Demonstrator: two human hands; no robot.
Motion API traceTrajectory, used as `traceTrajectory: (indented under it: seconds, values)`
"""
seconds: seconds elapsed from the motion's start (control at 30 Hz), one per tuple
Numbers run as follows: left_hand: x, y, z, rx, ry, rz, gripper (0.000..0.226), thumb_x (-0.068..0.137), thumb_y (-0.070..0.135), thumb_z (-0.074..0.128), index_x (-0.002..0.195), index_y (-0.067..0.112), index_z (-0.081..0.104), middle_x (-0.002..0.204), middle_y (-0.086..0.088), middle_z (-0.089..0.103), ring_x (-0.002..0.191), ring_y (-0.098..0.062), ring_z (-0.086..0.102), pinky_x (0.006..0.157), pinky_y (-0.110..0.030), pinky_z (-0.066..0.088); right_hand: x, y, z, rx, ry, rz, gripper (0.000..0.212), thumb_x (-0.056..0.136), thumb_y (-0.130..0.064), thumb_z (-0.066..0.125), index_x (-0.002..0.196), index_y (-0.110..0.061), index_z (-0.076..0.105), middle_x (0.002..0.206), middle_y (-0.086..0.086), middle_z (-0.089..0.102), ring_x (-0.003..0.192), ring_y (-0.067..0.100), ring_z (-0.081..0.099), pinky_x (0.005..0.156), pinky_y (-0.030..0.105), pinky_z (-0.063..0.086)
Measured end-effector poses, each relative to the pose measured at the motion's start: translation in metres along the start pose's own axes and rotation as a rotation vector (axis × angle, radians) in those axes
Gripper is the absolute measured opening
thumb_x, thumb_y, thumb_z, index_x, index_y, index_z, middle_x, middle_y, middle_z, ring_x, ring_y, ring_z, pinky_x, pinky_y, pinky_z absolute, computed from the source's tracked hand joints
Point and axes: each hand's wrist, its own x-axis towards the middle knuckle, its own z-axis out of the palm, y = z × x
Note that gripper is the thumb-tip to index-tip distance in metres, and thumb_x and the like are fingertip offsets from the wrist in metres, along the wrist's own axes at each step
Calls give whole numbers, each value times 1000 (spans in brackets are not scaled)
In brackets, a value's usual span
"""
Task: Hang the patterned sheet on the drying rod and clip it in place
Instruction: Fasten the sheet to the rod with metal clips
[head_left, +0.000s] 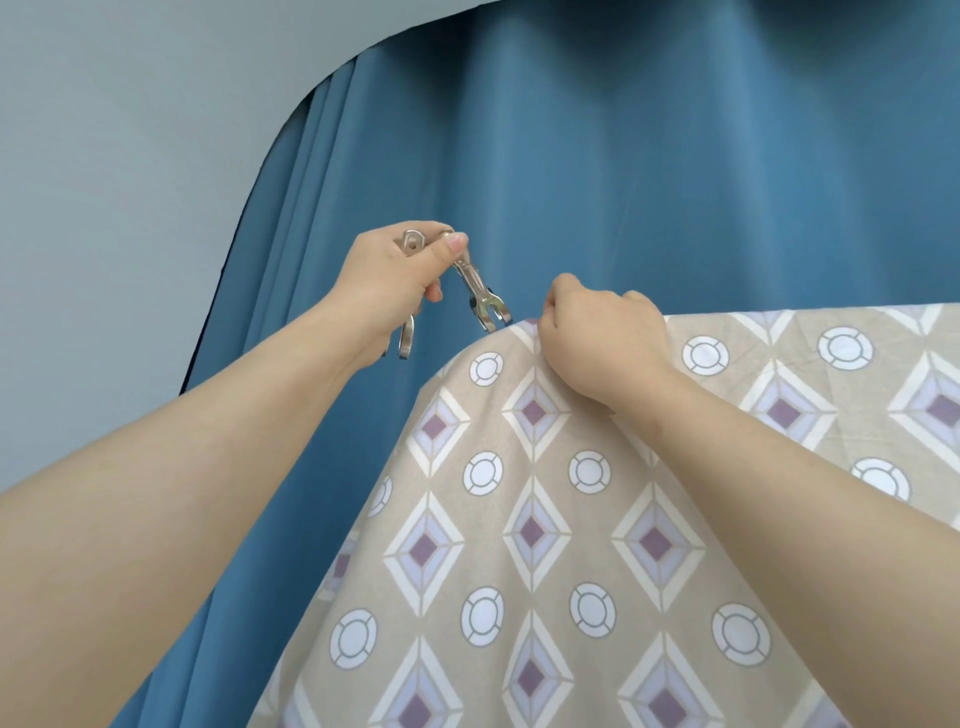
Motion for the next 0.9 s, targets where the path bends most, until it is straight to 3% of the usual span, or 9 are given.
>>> traceTrajectory:
  seconds: [0.13, 0.3, 0.47, 0.57, 0.63, 0.77, 0.9]
  values:
    - [6, 1, -2, -93, 17, -29, 17, 92, 35, 56, 81, 25, 63, 86, 4, 63, 46, -2, 44, 42, -12, 35, 0, 4, 0, 8, -5, 25, 17, 95, -12, 27, 102, -10, 43, 66, 1, 44, 50, 14, 31, 70, 33, 23]
    - [7, 1, 2, -36, -30, 3, 14, 92, 30, 57, 83, 23, 64, 81, 8, 62, 40, 1, 45, 40, -11, 34, -2, 4, -1, 31, -26, 37, 12, 95, -13, 27, 96, -12, 39, 69, 3, 46, 51, 15, 31, 70, 32, 23]
    - [7, 1, 5, -45, -7, -18, 13, 91, 32, 58, 81, 26, 64, 80, 7, 62, 42, 0, 44, 41, -12, 35, -1, 0, -6, 20, -48, 38, 21, 95, -13, 26, 103, -10, 46, 78, 5, 48, 62, 26, 37, 68, 31, 22]
    - [7, 6, 5, -5, -45, 11, 13, 91, 31, 58, 82, 26, 65, 79, 6, 61, 44, 0, 45, 41, -12, 35, -2, 2, -7, 14, -47, 32, 23, 96, -14, 26, 105, -9, 46, 79, 6, 49, 60, 24, 36, 68, 31, 22]
    - [8, 9, 5, 23, -51, 17, 13, 90, 33, 58, 80, 27, 65, 83, 1, 62, 49, -4, 45, 45, -15, 37, -2, 2, -8, 14, -46, 28, 23, 95, -14, 26, 105, -9, 46, 79, 6, 49, 57, 21, 33, 67, 31, 22]
    - [11, 16, 10, 99, -48, 6, 18, 89, 36, 59, 75, 27, 63, 87, -7, 62, 59, -11, 47, 57, -25, 37, -2, 3, -8, 12, -52, 17, 23, 95, -13, 27, 105, -8, 47, 79, 5, 48, 69, 28, 40, 65, 32, 23]
    - [14, 21, 16, 57, -55, -50, 18, 89, 35, 60, 75, 24, 61, 78, 4, 62, 57, -7, 49, 54, -22, 36, 1, 6, -8, 18, -49, 16, 23, 94, -14, 27, 104, -9, 47, 80, 5, 50, 73, 30, 44, 62, 32, 24]
